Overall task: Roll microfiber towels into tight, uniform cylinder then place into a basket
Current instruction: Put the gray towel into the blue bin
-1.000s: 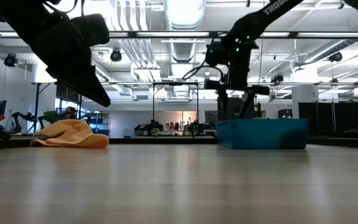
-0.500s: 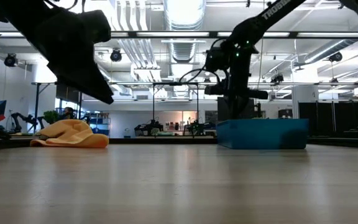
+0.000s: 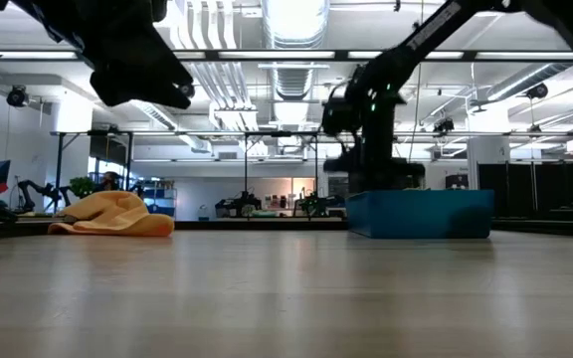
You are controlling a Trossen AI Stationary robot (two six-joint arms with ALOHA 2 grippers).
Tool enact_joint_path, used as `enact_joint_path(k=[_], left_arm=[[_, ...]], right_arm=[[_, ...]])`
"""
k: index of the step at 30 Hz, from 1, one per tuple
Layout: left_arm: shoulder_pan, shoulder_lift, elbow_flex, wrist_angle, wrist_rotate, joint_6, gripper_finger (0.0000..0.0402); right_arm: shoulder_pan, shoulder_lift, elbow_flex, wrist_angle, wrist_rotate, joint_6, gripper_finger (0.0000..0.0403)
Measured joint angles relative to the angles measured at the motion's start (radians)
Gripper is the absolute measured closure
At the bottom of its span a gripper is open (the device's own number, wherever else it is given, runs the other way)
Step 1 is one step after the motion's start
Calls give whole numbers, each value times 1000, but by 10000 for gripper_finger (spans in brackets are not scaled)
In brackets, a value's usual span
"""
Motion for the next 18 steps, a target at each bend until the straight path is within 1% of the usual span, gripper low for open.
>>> enact_joint_path(k=[4,8,12,16,18], left_arm=[[0,-16,-10,1,0,-1,204],[0,-15,-13,6,0,-1,204],[0,-5,-13,11,0,-2,204],[0,-4,-12,33,0,-9,204],[0,-4,-8,31,0,-9,204]], right_arm=[[31,-79,-7,-26,0,-2,394],[71,-92,-26,-33,-4,9,394],[93,-52,-69,-4,-1,16,394],[87,2,-114,37,8,15,394],[86,9,-121,52,7,12,394]])
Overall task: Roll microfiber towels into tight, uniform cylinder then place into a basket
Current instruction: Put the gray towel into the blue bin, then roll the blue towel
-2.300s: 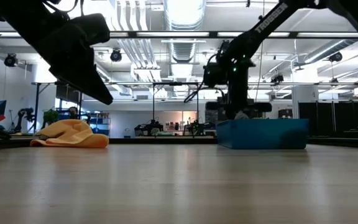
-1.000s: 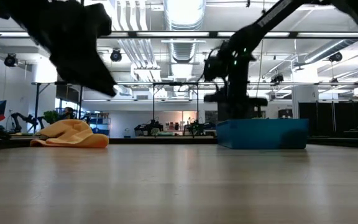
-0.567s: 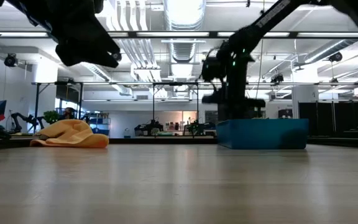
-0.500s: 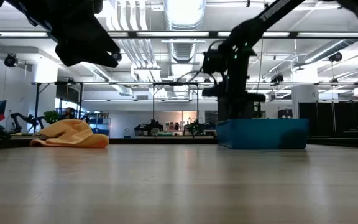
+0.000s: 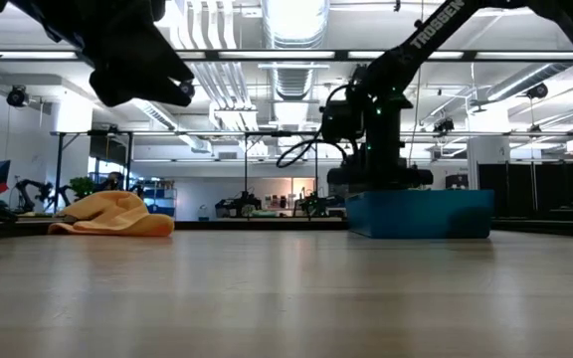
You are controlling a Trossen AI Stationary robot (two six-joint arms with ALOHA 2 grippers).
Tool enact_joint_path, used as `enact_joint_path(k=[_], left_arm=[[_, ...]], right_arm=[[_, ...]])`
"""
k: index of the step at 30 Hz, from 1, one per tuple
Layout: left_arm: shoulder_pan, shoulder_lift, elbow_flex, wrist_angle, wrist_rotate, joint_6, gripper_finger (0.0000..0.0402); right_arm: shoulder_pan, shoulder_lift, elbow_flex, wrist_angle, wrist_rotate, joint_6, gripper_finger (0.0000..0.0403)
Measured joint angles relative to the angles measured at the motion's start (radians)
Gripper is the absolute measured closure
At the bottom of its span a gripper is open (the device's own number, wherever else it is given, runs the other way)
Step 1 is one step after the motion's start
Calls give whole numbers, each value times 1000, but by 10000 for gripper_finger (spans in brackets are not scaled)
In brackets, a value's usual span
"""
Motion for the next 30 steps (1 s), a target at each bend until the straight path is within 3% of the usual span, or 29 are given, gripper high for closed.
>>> enact_joint_path(k=[5,10,14,18,22,25,30], left_arm=[[0,-15,4,-3,0,1,204],[0,-33,4,0,0,1,204],[0,-62,4,32,0,13,204],[0,-84,1,155,0,85,204],[0,-86,-4,327,3,192,204],[0,-70,-4,445,22,264,204],[-1,-41,14,518,79,304,204]], right_arm=[[14,-50,5,1,2,-29,394],[64,-205,-2,-14,12,-52,394],[173,-347,-8,-28,20,-73,394],[362,-453,-9,-31,29,-58,394],[632,-503,-5,-18,35,-51,394],[853,-494,-2,-20,35,-31,394],[1159,-420,12,-36,33,153,393]])
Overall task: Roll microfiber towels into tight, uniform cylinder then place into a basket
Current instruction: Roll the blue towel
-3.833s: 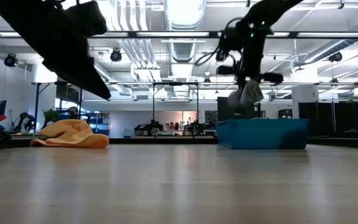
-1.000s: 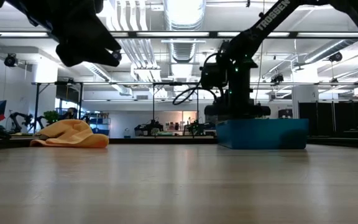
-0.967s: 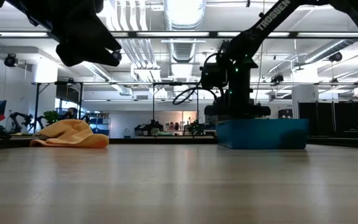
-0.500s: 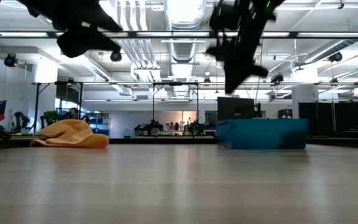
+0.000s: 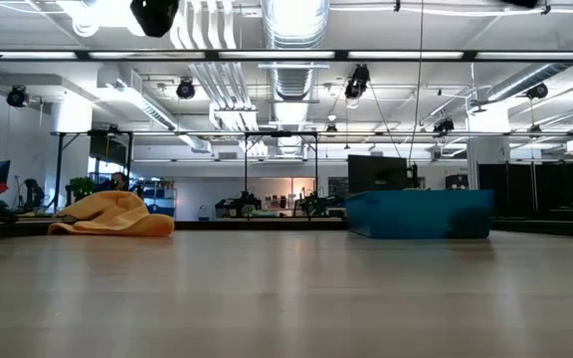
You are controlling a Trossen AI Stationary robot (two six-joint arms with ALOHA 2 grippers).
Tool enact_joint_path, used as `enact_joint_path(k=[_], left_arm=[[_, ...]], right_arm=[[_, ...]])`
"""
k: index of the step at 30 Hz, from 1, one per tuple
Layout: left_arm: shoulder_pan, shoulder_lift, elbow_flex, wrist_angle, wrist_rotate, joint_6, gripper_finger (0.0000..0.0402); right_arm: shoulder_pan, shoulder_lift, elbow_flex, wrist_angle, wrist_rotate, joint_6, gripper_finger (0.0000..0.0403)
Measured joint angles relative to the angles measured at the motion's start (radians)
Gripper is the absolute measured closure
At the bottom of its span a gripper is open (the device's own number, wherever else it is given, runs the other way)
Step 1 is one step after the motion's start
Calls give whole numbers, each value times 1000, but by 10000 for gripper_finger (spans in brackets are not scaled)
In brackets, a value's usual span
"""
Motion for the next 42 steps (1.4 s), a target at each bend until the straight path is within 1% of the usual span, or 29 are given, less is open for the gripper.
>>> enact_joint_path(k=[3,5,7,11,14,17,21,23,26,30,32,35,36,39,42], left_arm=[[-1,32,27,-8,11,18,204],[-1,61,56,-10,11,21,204],[1,94,84,-9,11,29,204],[8,159,127,-9,7,27,204],[10,192,149,-7,4,2,204],[9,209,152,-8,4,-48,204],[8,210,152,-8,4,-94,204],[8,206,149,-6,4,-93,204],[8,201,150,-6,10,-92,204],[0,199,155,-1,66,-85,204],[-12,199,155,-4,90,-70,204],[-31,198,155,-11,113,-11,204],[-34,194,155,-13,121,6,204],[-36,171,155,-41,133,43,204],[-36,131,154,-97,133,107,204]], right_arm=[[113,51,9,-29,-8,144,381],[158,88,12,-44,-17,229,363],[187,131,13,-44,-17,270,340],[219,228,12,-48,-9,283,291],[231,296,11,-50,-9,291,264],[229,349,11,-49,-10,310,248],[204,385,9,-42,-11,369,242],[188,402,3,-38,-32,397,242],[162,443,-9,-32,-100,403,250],[127,474,-1,-6,-164,367,276],[111,478,1,-7,-171,351,303],[83,472,13,-23,-171,327,364],[71,472,23,-37,-171,308,379],[35,456,72,-90,-160,250,390],[0,422,161,-111,-159,181,393]])
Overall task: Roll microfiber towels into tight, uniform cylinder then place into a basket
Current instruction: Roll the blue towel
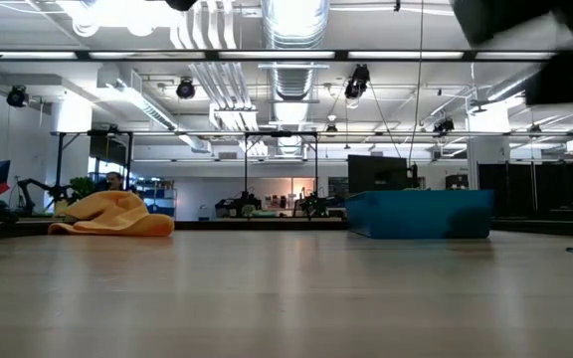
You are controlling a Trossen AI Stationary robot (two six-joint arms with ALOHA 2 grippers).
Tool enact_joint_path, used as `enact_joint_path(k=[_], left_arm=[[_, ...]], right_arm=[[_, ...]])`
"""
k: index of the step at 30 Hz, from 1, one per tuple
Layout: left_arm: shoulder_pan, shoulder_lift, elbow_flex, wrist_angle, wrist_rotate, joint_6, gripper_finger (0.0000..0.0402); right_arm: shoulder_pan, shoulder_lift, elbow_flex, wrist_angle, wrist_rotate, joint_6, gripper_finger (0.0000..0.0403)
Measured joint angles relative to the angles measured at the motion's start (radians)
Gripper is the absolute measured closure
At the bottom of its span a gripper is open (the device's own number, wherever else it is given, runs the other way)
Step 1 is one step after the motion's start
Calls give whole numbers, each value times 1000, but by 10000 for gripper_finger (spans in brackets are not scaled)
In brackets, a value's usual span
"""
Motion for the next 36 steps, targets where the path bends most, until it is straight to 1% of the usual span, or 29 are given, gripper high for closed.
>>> enact_joint_path(k=[3,6,9,12,15,18,22,25,28,30,33,34,36], left_arm=[[0,-31,0,-48,-2,52,204],[-2,-30,0,-59,-1,66,204],[-3,11,0,-57,4,80,204],[-3,87,-1,-55,11,98,204],[-3,185,1,10,67,99,204],[-9,306,16,85,146,122,204],[-27,458,78,101,256,126,204],[-60,562,145,97,311,115,204],[-90,662,229,89,315,98,204],[-98,726,286,71,320,36,204],[-97,793,359,-20,314,-60,204],[-94,802,379,-73,303,-82,204],[-87,815,419,-164,252,-107,204]], right_arm=[[-28,-25,116,-12,-1,-82,393],[-33,-52,253,-7,1,-158,394],[0,-55,364,-39,-5,-202,394],[59,-43,409,-110,-22,-193,394],[121,-42,407,-220,-33,-128,394],[166,-44,368,-283,-34,-47,394],[190,-46,326,-283,-43,38,394],[191,-46,315,-265,-43,51,394],[189,-45,303,-261,-42,50,394],[188,-45,300,-260,-42,50,394],[188,-46,299,-258,-42,49,394],[188,-46,299,-256,-42,49,394],[188,-47,299,-253,-41,43,394]])
